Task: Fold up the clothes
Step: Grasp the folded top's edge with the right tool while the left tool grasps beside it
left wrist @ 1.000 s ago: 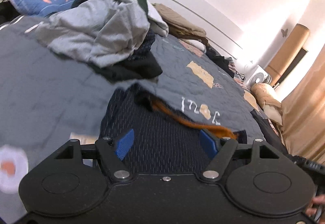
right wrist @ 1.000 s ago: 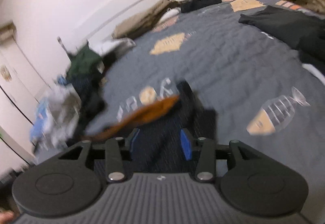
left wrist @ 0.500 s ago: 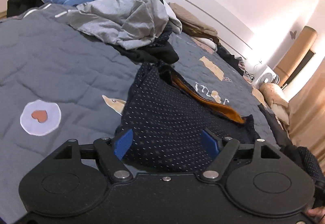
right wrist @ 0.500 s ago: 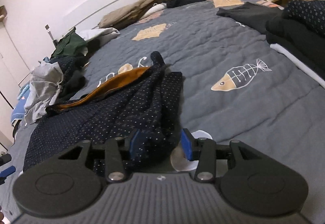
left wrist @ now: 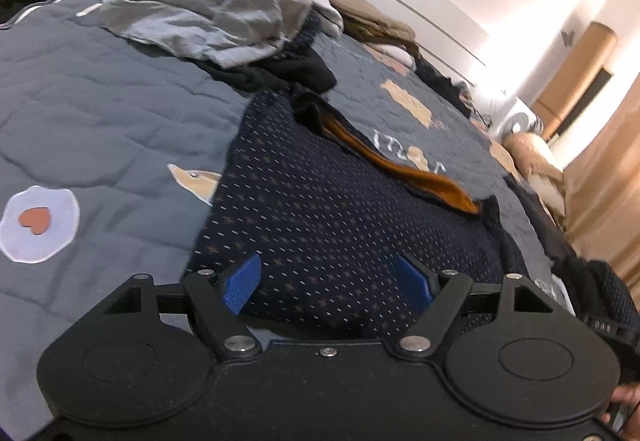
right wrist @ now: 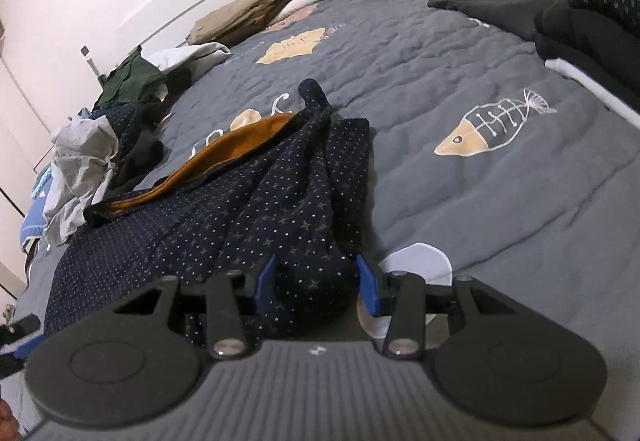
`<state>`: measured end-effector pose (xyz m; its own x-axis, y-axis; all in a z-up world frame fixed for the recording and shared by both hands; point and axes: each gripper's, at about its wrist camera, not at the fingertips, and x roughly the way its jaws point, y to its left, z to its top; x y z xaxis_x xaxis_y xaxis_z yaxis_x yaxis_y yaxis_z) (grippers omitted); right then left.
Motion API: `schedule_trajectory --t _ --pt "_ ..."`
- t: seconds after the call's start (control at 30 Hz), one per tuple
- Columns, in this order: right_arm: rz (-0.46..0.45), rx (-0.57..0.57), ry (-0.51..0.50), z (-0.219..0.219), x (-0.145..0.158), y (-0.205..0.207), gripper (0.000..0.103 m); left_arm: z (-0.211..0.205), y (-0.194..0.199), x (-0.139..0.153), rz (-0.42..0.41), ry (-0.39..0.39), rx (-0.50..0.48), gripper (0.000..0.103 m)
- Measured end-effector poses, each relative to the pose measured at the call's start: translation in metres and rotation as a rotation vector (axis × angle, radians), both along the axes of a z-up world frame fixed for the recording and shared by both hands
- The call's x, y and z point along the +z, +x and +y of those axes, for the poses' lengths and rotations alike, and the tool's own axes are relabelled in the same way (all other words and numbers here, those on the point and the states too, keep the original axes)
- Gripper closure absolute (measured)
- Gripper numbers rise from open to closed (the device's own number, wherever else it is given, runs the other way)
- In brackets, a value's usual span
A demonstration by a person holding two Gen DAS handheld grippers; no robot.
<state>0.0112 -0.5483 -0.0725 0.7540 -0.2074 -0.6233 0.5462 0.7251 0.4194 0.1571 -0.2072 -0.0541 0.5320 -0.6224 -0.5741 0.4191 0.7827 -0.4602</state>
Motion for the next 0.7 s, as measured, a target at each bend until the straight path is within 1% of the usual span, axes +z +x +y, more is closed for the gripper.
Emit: schedule_trajectory --t 0.03,0.1,0.2,0.23,0.37,0.43,0.53,0.63,0.7 --pt "-0.001 -0.002 0.010 -0.001 -0.001 0.000 0.061 -0.003 -0.001 -0.001 -0.001 0.004 -0.007 0.029" --pt "0.000 -0.009 0.033 -0.002 -0.004 0.001 0.066 -0.007 -0.003 -0.002 -0.002 0.014 -0.020 0.029" --pt "-0.007 -0.021 0.067 -0.004 -0.007 0.000 0.088 -0.010 -0.004 -0.004 -0.001 0.021 -0.026 0.029" --pt "-0.013 -0.024 0.080 -0.004 -0.008 -0.001 0.090 -0.011 -0.004 -0.005 0.000 0.023 -0.028 0.029" --pt "-0.088 -0.027 0.114 -0.003 0.005 -0.011 0.093 -0.011 -0.003 -0.003 -0.001 0.020 -0.026 0.029" --pt "-0.133 -0.020 0.107 -0.002 0.017 -0.018 0.093 -0.011 -0.004 -0.002 -0.003 0.018 -0.026 0.029" --pt "-0.152 -0.036 0.087 -0.005 0.025 -0.026 0.094 -0.011 -0.005 -0.001 -0.013 0.023 -0.025 0.029" --pt "-0.073 -0.072 0.109 -0.021 0.008 -0.028 0.094 -0.009 -0.004 -0.002 -0.013 0.029 -0.015 0.029" --pt "0.010 -0.085 0.166 -0.035 -0.016 -0.028 0.094 -0.007 -0.002 -0.001 -0.016 0.035 -0.005 0.029"
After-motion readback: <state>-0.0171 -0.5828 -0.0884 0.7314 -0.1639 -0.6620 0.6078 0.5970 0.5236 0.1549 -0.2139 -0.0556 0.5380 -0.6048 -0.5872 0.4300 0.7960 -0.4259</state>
